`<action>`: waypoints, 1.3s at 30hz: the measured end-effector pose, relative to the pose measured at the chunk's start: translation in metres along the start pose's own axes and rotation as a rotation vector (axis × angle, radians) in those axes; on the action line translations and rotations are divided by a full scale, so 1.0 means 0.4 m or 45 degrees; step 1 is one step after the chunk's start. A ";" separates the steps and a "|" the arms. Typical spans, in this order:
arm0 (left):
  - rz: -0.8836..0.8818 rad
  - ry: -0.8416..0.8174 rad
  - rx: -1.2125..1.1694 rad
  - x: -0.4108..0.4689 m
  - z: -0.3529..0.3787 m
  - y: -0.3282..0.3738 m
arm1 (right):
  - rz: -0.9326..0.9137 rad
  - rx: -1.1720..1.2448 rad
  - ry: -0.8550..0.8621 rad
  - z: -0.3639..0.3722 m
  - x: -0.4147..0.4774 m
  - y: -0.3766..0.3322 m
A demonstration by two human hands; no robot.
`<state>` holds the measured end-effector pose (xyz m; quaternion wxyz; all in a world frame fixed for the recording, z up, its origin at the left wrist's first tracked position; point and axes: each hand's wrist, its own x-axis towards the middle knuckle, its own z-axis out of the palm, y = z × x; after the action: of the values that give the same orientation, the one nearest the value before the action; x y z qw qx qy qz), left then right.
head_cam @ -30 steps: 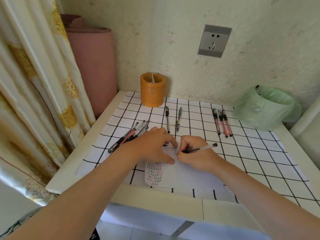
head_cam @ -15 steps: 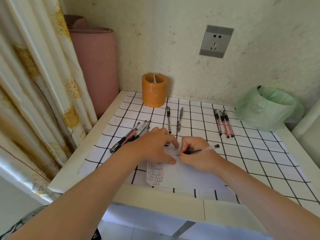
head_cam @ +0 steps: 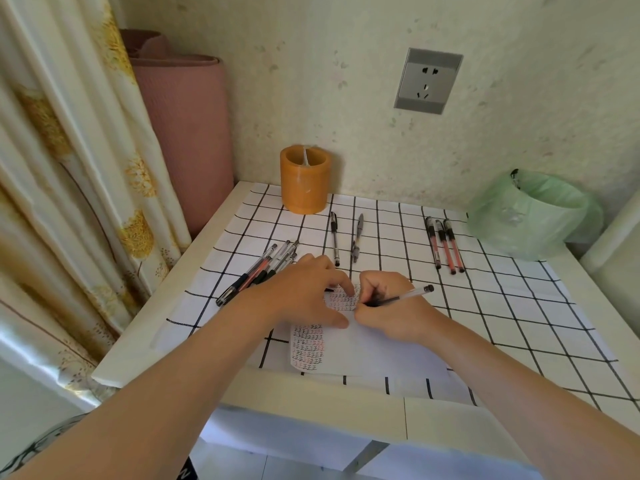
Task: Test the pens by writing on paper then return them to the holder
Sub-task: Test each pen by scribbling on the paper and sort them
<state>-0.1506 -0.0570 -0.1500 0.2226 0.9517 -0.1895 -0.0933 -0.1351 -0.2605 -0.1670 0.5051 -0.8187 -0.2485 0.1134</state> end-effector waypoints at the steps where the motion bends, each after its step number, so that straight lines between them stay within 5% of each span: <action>1: 0.003 -0.007 -0.003 -0.001 0.000 -0.002 | 0.027 0.060 0.051 -0.003 0.003 -0.001; 5: 0.030 -0.025 -0.055 -0.005 -0.012 -0.010 | 0.197 0.495 0.317 -0.028 0.011 0.004; 10: -0.003 0.107 -0.062 -0.018 -0.031 -0.035 | 0.130 0.503 0.388 -0.019 0.014 0.000; 21: -0.081 0.157 0.014 -0.017 -0.036 -0.045 | 0.285 1.085 0.255 -0.050 0.028 -0.056; 25: -0.136 0.246 -0.083 -0.014 -0.046 -0.042 | 0.235 0.685 0.278 -0.065 0.030 -0.059; 31: -0.203 0.078 -0.264 -0.011 -0.061 -0.046 | 0.087 -0.412 0.324 -0.058 0.018 -0.033; 39: -0.186 0.254 -0.490 -0.008 -0.051 -0.046 | -0.088 -0.678 0.325 -0.039 0.013 -0.044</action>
<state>-0.1425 -0.0324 -0.1400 0.4102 0.9075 -0.0757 -0.0491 -0.1291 -0.2636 -0.1439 0.3031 -0.9212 -0.2317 -0.0769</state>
